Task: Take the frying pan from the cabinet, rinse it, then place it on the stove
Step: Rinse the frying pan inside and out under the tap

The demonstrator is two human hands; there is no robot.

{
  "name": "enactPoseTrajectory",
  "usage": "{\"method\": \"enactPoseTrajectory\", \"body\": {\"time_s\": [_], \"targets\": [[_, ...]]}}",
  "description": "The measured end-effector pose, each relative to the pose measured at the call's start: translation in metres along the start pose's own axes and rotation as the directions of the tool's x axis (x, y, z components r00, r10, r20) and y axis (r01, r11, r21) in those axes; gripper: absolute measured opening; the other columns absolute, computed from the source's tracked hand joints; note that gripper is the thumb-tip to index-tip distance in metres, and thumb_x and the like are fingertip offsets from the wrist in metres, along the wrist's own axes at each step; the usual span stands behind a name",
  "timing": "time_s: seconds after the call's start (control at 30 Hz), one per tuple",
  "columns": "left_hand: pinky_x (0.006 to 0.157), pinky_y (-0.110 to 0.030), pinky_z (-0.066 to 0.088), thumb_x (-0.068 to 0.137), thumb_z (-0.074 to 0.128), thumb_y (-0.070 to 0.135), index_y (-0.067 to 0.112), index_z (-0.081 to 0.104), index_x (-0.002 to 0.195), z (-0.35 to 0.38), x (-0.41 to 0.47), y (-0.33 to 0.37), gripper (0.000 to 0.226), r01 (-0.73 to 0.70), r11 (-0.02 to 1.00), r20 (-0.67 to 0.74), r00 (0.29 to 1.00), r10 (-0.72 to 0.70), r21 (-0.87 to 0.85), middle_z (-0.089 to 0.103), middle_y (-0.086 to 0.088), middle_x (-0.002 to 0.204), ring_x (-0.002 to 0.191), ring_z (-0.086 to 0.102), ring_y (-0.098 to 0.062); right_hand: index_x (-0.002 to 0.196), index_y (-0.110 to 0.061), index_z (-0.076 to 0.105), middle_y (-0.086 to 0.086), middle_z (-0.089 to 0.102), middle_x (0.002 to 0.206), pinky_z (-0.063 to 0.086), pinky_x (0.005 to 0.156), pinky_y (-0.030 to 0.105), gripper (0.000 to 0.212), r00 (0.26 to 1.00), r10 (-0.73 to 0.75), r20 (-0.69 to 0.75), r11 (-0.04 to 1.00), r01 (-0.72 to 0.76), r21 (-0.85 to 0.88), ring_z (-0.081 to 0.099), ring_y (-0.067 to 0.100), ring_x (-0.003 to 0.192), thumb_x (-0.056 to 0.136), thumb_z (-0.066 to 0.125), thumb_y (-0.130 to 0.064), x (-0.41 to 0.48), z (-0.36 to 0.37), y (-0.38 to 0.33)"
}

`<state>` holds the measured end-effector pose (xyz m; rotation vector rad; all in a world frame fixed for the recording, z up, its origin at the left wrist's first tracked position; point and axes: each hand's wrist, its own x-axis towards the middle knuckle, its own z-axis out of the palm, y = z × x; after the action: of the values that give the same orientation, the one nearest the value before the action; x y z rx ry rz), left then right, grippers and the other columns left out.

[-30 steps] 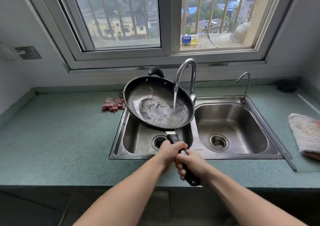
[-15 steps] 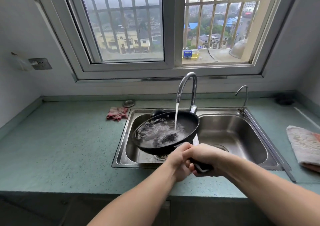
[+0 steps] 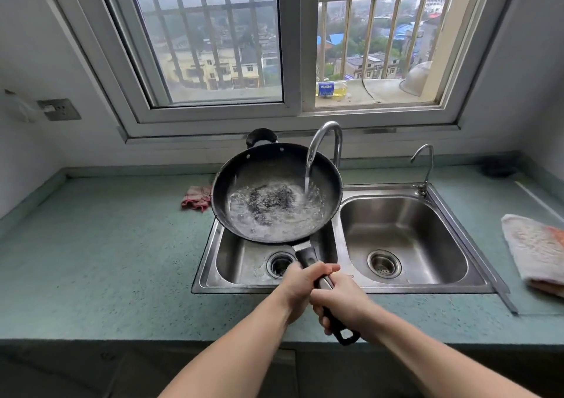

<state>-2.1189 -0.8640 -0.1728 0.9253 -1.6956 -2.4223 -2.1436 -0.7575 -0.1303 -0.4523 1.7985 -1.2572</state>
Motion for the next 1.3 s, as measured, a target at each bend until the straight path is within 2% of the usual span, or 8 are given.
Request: {"method": "enactPoseTrajectory", "body": {"time_s": [0.1, 0.37, 0.6, 0.73, 0.8, 0.97, 1.1, 1.3], "targets": [[0.062, -0.033, 0.046, 0.048, 0.074, 0.026, -0.008, 0.068, 0.091, -0.004, -0.002, 0.006, 0.056, -0.053, 0.996, -0.081, 0.995, 0.059, 0.075, 0.064, -0.020, 0.078, 0.071, 0.062, -0.028, 0.075, -0.008, 0.047, 0.005, 0.048, 0.053, 0.042, 0.042, 0.024, 0.008, 0.996, -0.027, 0.080, 0.993, 0.018, 0.114, 0.045, 0.014, 0.039, 0.079, 0.051, -0.002, 0.001, 0.001, -0.003], [0.037, -0.015, 0.027, 0.064, 0.062, 0.020, 0.011, 0.057, 0.058, 0.001, -0.006, 0.024, 0.012, 0.051, 0.986, -0.187, 0.982, -0.021, 0.158, 0.044, -0.001, 0.042, 0.032, 0.037, -0.012, 0.076, -0.014, 0.045, -0.004, 0.039, 0.049, 0.028, 0.033, 0.013, 0.020, 0.949, 0.155, 0.274, 0.882, -0.257, 0.395, 0.034, 0.003, 0.033, 0.091, 0.041, -0.002, 0.003, -0.011, -0.025], [0.030, -0.012, 0.028, 0.086, 0.049, 0.009, 0.014, 0.052, 0.046, 0.016, -0.013, 0.017, 0.041, 0.178, 0.983, 0.030, 0.984, -0.177, -0.051, 0.031, 0.000, 0.038, 0.027, 0.029, -0.008, 0.066, -0.007, 0.050, 0.003, 0.050, 0.048, 0.039, 0.034, 0.014, 0.020, 0.958, 0.255, 0.129, 0.954, -0.271, 0.125, 0.047, 0.006, 0.032, 0.084, 0.049, 0.002, -0.006, -0.022, -0.042], [0.035, -0.016, 0.029, 0.085, 0.048, 0.017, 0.015, 0.048, 0.053, 0.025, -0.012, 0.008, 0.032, 0.252, 0.961, 0.178, 0.957, -0.229, -0.118, 0.038, 0.000, 0.040, 0.033, 0.038, -0.012, 0.065, -0.003, 0.049, 0.007, 0.048, 0.044, 0.040, 0.035, 0.017, 0.018, 0.980, 0.196, 0.018, 0.975, -0.193, -0.109, 0.046, 0.013, 0.031, 0.081, 0.049, 0.004, -0.014, -0.026, -0.035], [0.037, -0.018, 0.031, 0.077, 0.052, 0.017, 0.016, 0.046, 0.049, 0.031, -0.011, 0.006, 0.029, 0.279, 0.947, 0.234, 0.943, -0.238, -0.160, 0.041, 0.003, 0.040, 0.035, 0.041, -0.011, 0.071, 0.001, 0.052, 0.009, 0.051, 0.044, 0.044, 0.036, 0.021, 0.006, 0.987, 0.153, -0.055, 0.959, -0.162, -0.232, 0.049, 0.016, 0.030, 0.077, 0.050, 0.002, -0.016, -0.028, -0.027], [0.039, -0.020, 0.033, 0.079, 0.044, 0.013, 0.014, 0.052, 0.049, 0.034, -0.003, -0.004, 0.032, 0.262, 0.951, 0.224, 0.949, -0.223, -0.164, 0.045, 0.003, 0.042, 0.037, 0.045, -0.008, 0.100, 0.002, 0.048, 0.012, 0.056, 0.058, 0.047, 0.038, 0.028, 0.030, 0.991, 0.035, -0.130, 0.930, -0.080, -0.358, 0.055, 0.018, 0.034, 0.071, 0.048, -0.002, -0.011, -0.027, 0.005], [0.058, -0.026, 0.045, 0.074, 0.049, 0.014, 0.004, 0.059, 0.088, 0.029, -0.002, -0.013, 0.020, 0.192, 0.977, 0.103, 0.978, -0.182, -0.098, 0.059, -0.008, 0.064, 0.059, 0.058, -0.018, 0.079, -0.008, 0.045, 0.010, 0.053, 0.055, 0.042, 0.037, 0.022, 0.010, 0.995, -0.016, -0.100, 0.963, -0.012, -0.271, 0.052, 0.017, 0.034, 0.074, 0.048, 0.001, -0.007, -0.017, 0.019], [0.038, -0.015, 0.034, 0.071, 0.060, 0.008, 0.004, 0.057, 0.062, 0.001, 0.000, -0.006, 0.010, 0.161, 0.986, -0.037, 0.986, -0.160, 0.041, 0.055, -0.004, 0.046, 0.036, 0.050, -0.015, 0.064, -0.006, 0.046, 0.005, 0.046, 0.046, 0.042, 0.037, 0.022, 0.006, 1.000, 0.021, -0.003, 0.988, -0.020, 0.153, 0.045, 0.014, 0.032, 0.067, 0.051, -0.009, 0.006, 0.010, 0.014]]}}
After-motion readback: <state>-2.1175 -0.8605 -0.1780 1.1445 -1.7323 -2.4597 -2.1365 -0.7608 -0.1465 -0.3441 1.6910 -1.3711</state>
